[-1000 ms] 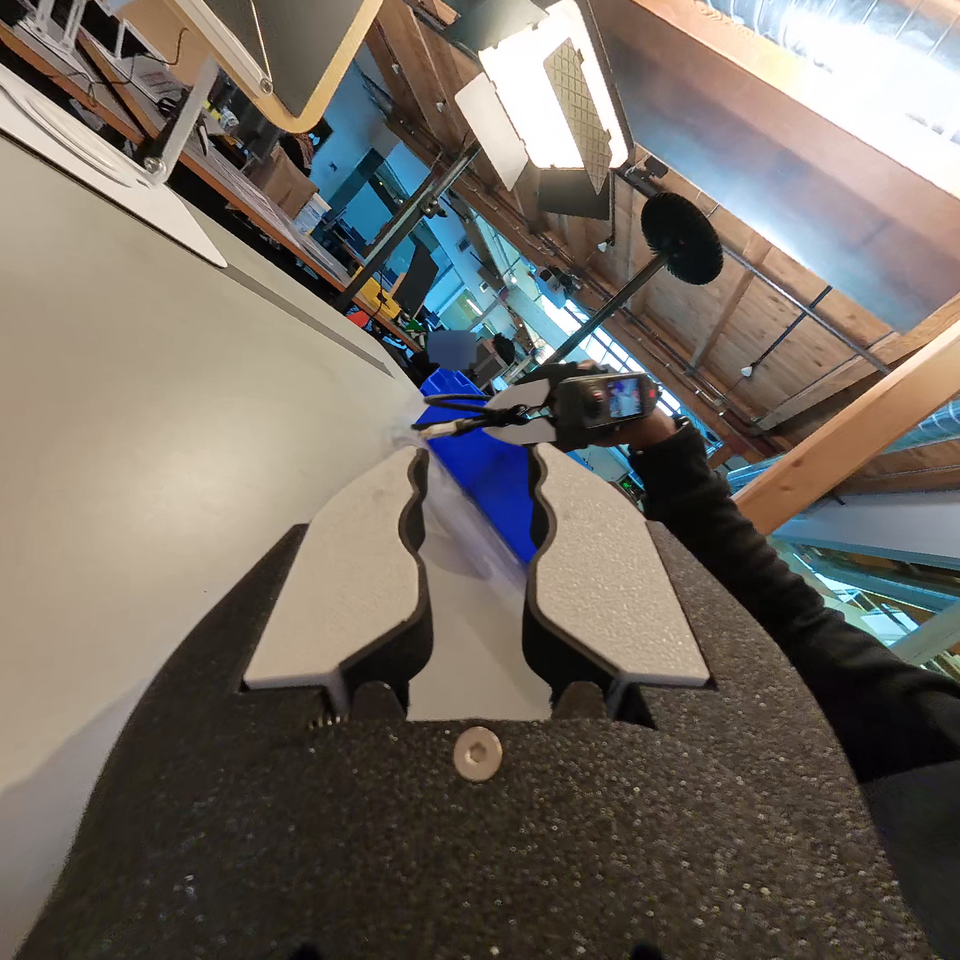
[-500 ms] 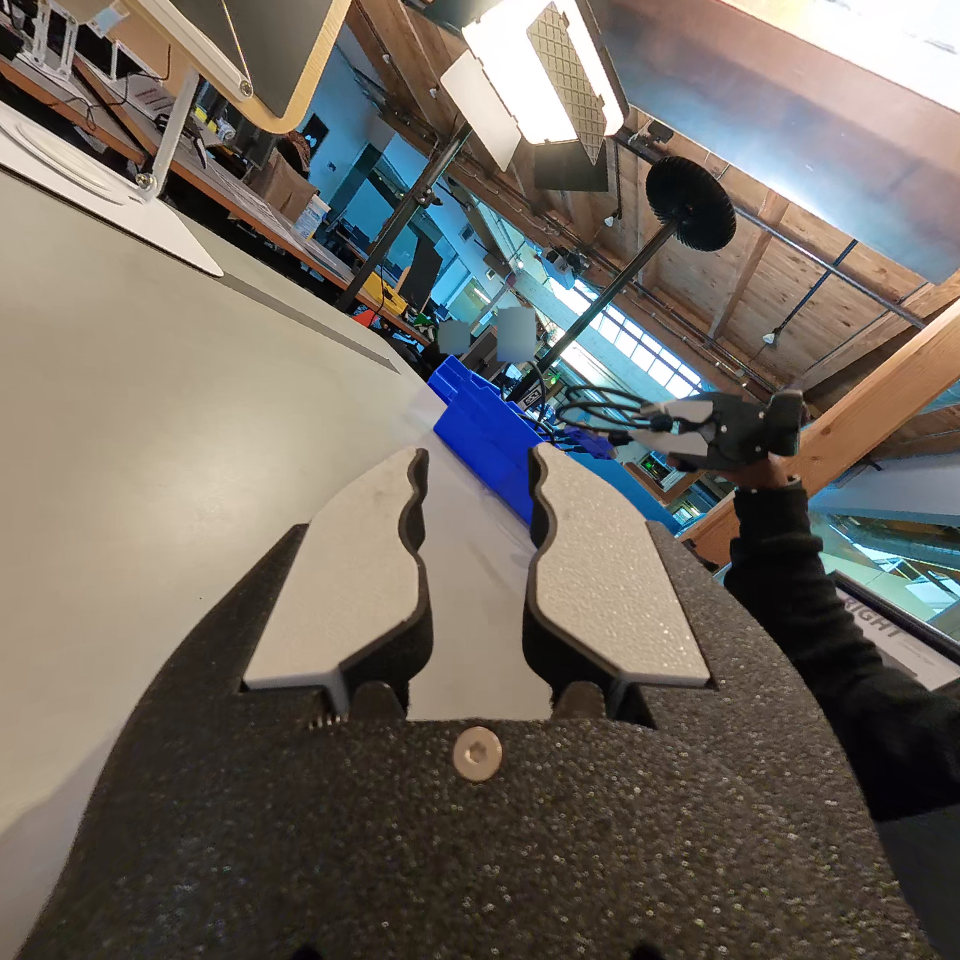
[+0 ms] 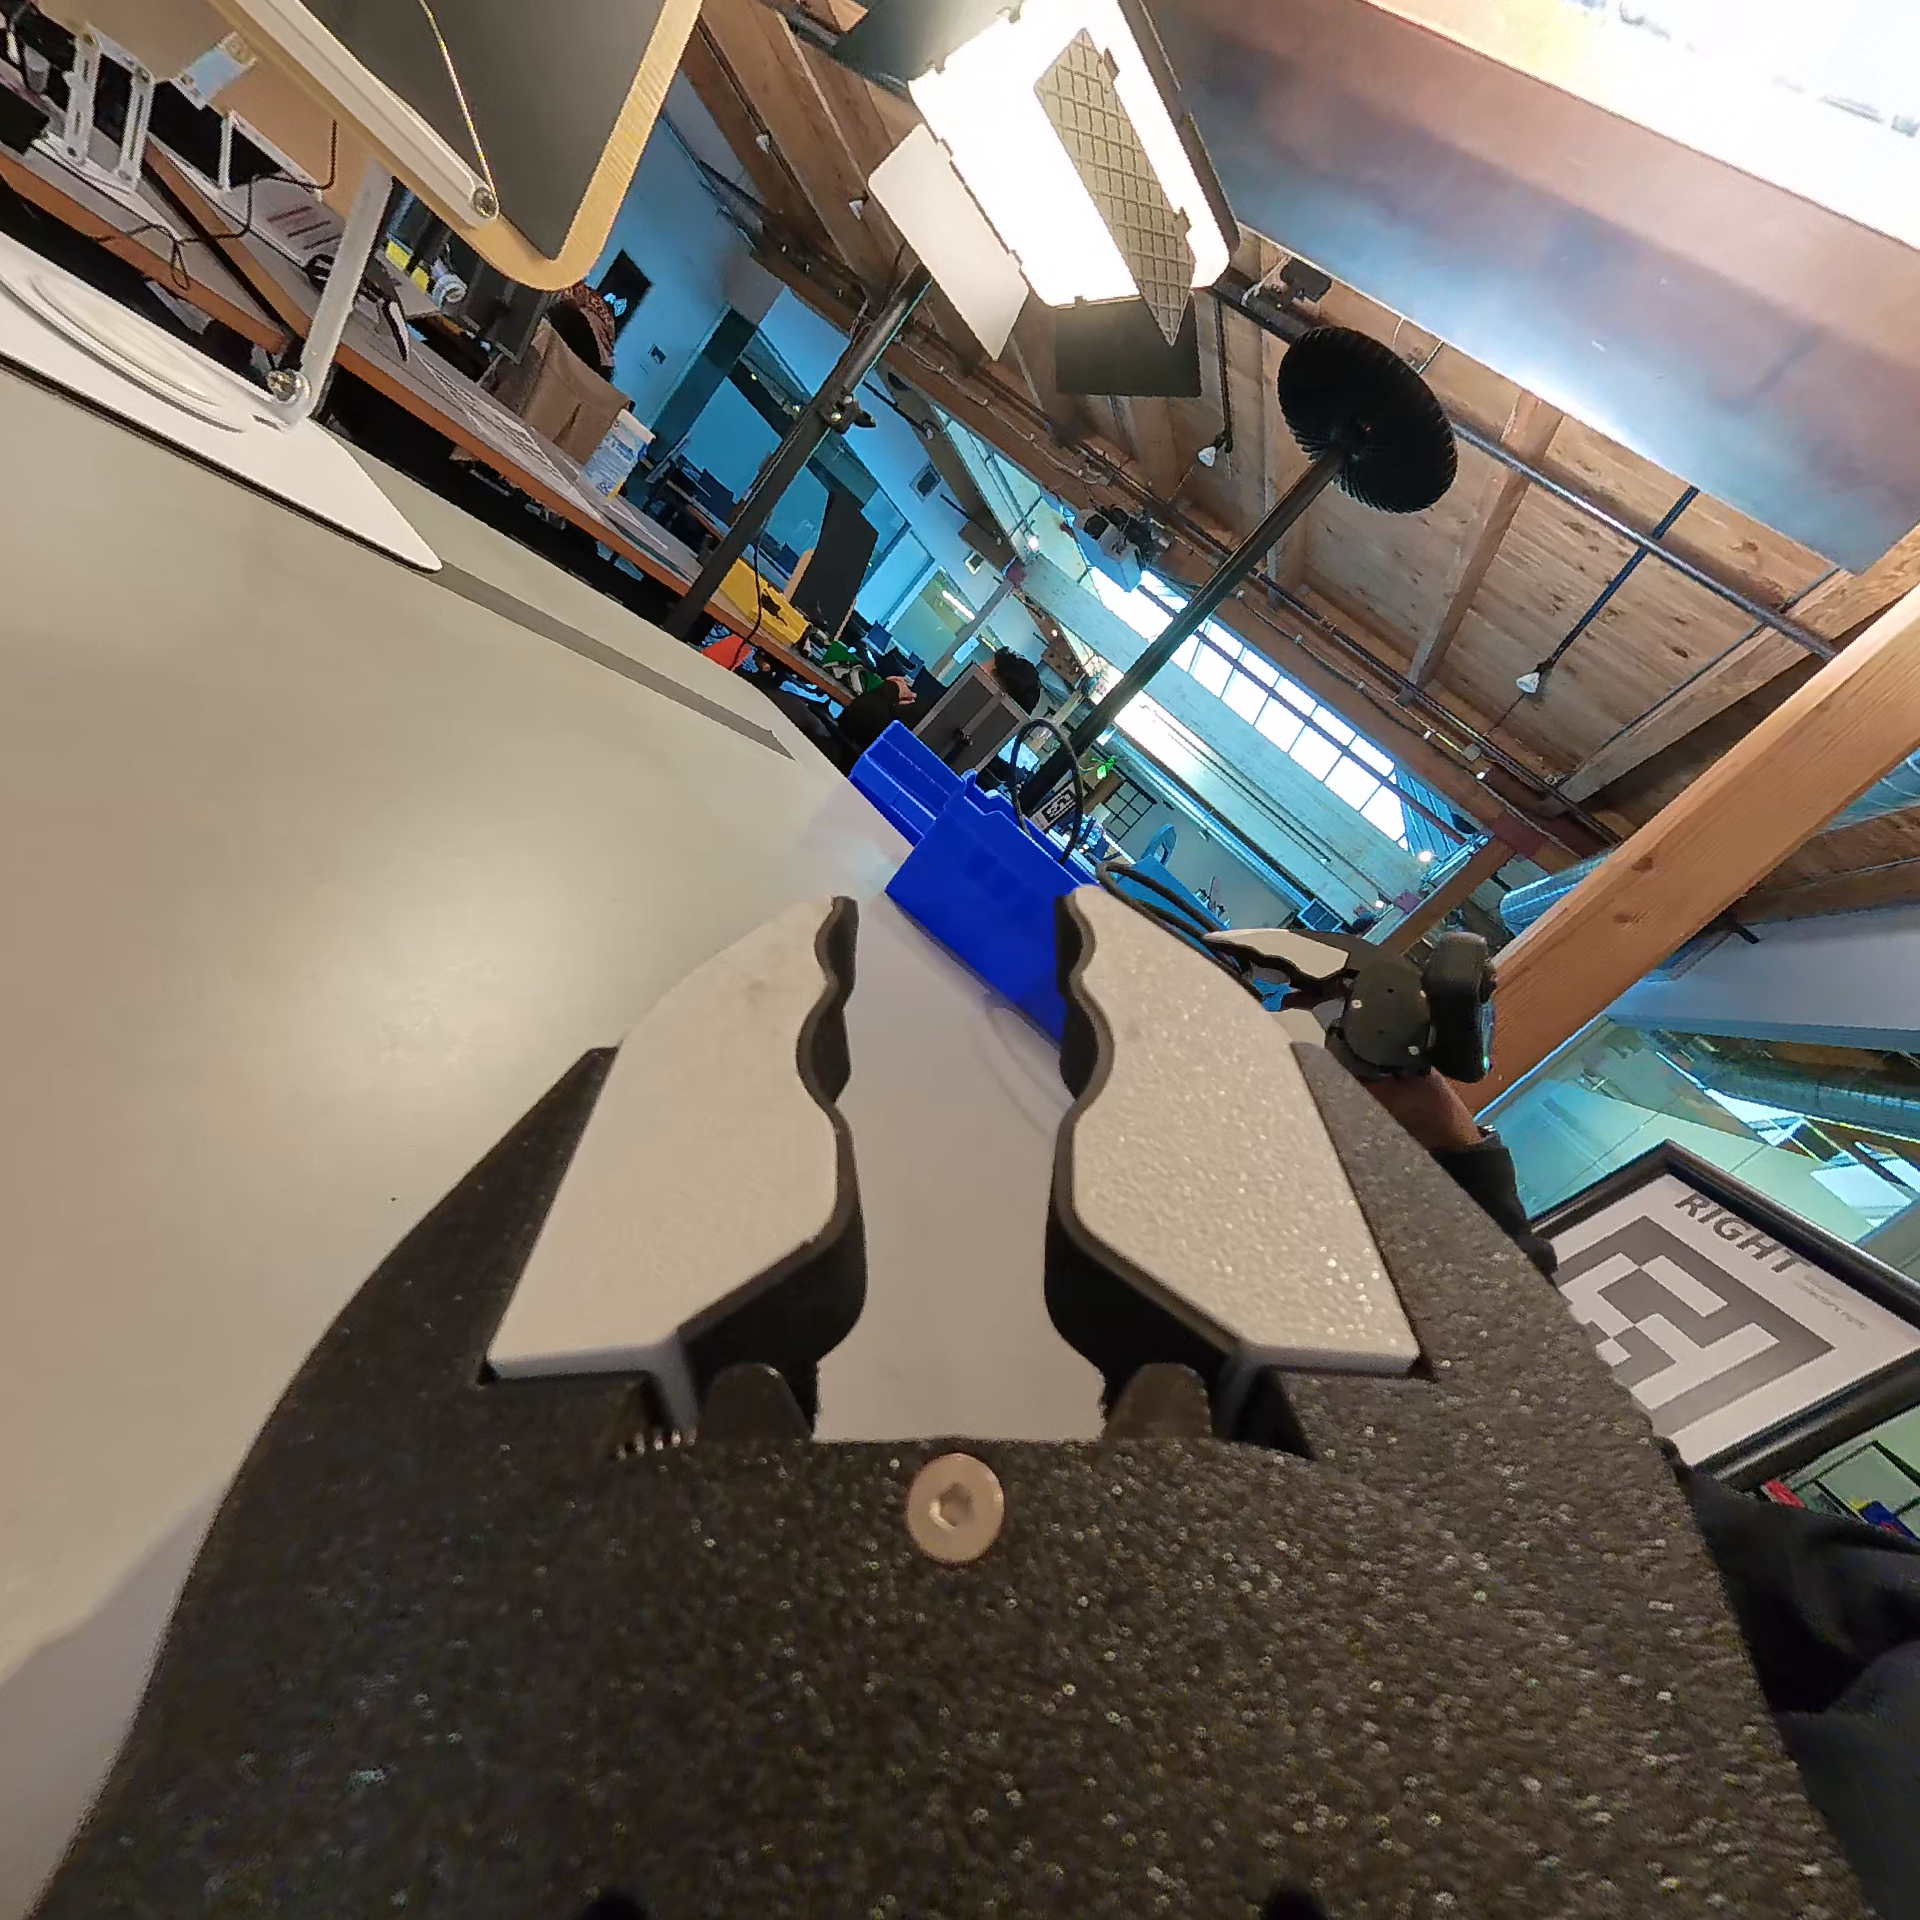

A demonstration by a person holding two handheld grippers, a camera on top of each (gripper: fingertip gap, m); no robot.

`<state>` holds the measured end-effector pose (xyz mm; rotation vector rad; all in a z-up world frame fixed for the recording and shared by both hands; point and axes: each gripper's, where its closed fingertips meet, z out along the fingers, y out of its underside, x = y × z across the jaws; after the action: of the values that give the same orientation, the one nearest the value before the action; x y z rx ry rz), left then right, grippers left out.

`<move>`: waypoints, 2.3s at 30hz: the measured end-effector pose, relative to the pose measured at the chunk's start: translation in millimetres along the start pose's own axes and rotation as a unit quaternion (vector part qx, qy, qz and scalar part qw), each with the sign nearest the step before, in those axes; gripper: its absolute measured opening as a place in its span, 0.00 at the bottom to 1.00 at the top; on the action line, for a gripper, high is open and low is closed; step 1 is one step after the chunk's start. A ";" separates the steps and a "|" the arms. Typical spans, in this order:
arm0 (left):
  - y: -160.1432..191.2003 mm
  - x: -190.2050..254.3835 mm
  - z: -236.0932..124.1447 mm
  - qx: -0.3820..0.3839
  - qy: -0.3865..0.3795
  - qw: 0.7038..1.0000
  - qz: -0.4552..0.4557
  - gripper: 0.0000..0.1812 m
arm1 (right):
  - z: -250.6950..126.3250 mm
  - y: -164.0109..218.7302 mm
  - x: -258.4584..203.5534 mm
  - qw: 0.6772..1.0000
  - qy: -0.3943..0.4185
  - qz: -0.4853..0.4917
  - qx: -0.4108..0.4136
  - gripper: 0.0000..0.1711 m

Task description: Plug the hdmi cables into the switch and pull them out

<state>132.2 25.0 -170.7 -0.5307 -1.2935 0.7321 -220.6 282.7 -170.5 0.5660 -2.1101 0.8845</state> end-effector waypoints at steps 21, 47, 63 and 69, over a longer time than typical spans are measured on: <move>-0.9 2.6 -2.0 0.005 0.009 1.000 0.000 0.21 | -31.7 45.9 -9.6 0.967 0.033 0.240 -0.078 0.46; -1.0 4.3 -3.5 0.008 0.012 1.000 0.003 0.21 | 2.3 99.0 6.1 0.863 -0.031 0.502 0.042 0.36; 1.2 8.0 -17.7 -0.007 -0.001 1.000 0.017 0.21 | 35.0 78.2 9.6 0.951 0.074 0.299 0.029 0.22; -16.2 -16.3 -61.7 -0.046 -0.116 0.987 0.106 0.21 | 47.8 68.0 14.8 0.951 0.080 0.296 0.040 0.14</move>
<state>193.8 4.9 -182.7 -0.6797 -1.5087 0.9347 -295.5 290.6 -208.7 -0.1210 -2.1258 1.3001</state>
